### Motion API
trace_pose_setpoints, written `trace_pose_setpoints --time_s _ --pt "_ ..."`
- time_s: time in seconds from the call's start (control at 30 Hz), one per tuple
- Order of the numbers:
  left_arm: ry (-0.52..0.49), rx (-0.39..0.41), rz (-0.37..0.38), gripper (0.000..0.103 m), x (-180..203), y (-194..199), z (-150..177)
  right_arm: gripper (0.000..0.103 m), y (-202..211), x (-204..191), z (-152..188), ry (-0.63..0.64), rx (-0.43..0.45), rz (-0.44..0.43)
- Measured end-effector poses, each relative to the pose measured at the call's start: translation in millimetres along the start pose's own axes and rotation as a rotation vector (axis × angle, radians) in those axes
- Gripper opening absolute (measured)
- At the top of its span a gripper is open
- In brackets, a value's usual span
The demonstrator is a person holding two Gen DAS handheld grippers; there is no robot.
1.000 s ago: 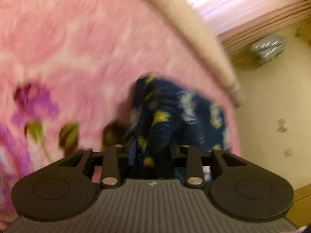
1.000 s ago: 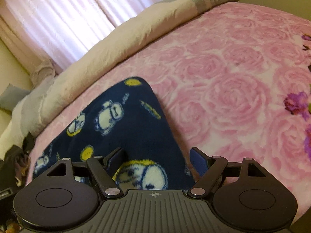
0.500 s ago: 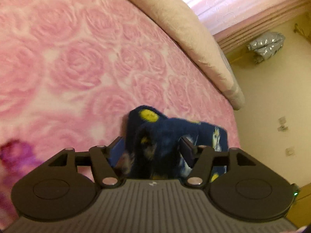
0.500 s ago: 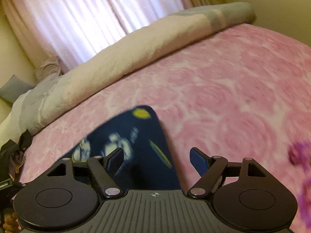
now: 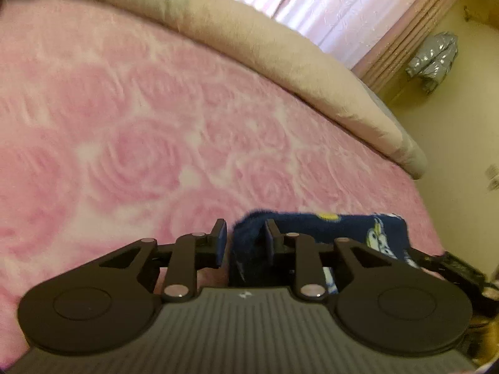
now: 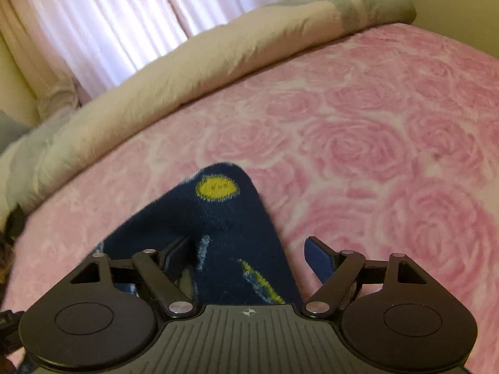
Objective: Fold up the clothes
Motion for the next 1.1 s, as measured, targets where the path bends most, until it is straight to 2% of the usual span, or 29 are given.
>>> trace_pose_setpoints --time_s 0.03,0.13,0.23,0.27,0.37,0.4,0.47,0.53,0.63,0.73,0.8,0.97,1.1 --pt "-0.029 0.04 -0.047 0.019 4.4 9.8 -2.5 0.079 9.4 -0.6 -0.8 0.009 0.018 0.005" --pt "-0.152 0.147 -0.126 0.019 22.0 47.4 -2.9 0.079 41.9 -9.1 3.9 0.063 0.058 0.008" --pt "-0.241 0.119 0.024 0.018 41.4 76.4 15.6 0.079 75.4 -19.8 17.8 0.118 0.074 -0.001" --pt "-0.299 0.098 0.061 0.018 51.0 82.0 28.1 0.079 84.0 -24.5 26.7 0.138 0.068 0.001" --pt "-0.467 0.07 0.047 0.018 71.4 86.7 67.5 0.079 102.3 -39.0 58.8 0.215 0.052 0.021" --pt "-0.478 0.057 0.017 0.018 68.8 83.8 76.9 0.079 106.5 -43.6 70.3 0.245 0.045 0.028" --pt "-0.493 0.03 -0.047 0.018 62.0 77.2 95.0 0.079 110.3 -50.1 91.7 0.307 0.023 0.039" --pt "-0.41 0.008 -0.04 0.015 47.9 80.6 98.5 0.079 113.1 -47.7 99.6 0.313 0.004 0.06" --pt "-0.357 0.017 -0.042 0.014 43.9 96.0 95.8 0.079 117.5 -44.1 111.5 0.321 -0.026 0.092" --pt "-0.363 0.047 -0.038 0.014 53.9 107.4 99.3 0.079 128.7 -46.0 113.4 0.332 0.006 0.088" --pt "-0.365 0.036 -0.042 0.014 58.0 102.0 102.5 0.079 132.1 -52.1 118.5 0.365 0.022 0.061" --pt "-0.331 -0.019 -0.096 0.015 53.4 96.0 119.5 0.079 111.2 -47.3 143.5 0.365 -0.091 0.097" --pt "-0.325 -0.002 -0.109 0.014 54.5 112.4 121.7 0.078 124.1 -45.9 149.0 0.339 -0.086 0.102"
Point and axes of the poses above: each gripper's, at about its wrist camera, not at the fingertips, and y roughly against the way its jaws point, x to its right, z to its underside, the point moved 1 cm from there along -y, roughly the way its jaws point, and after that the axes turned 10 degrees about -z, right-handed, at the moved point
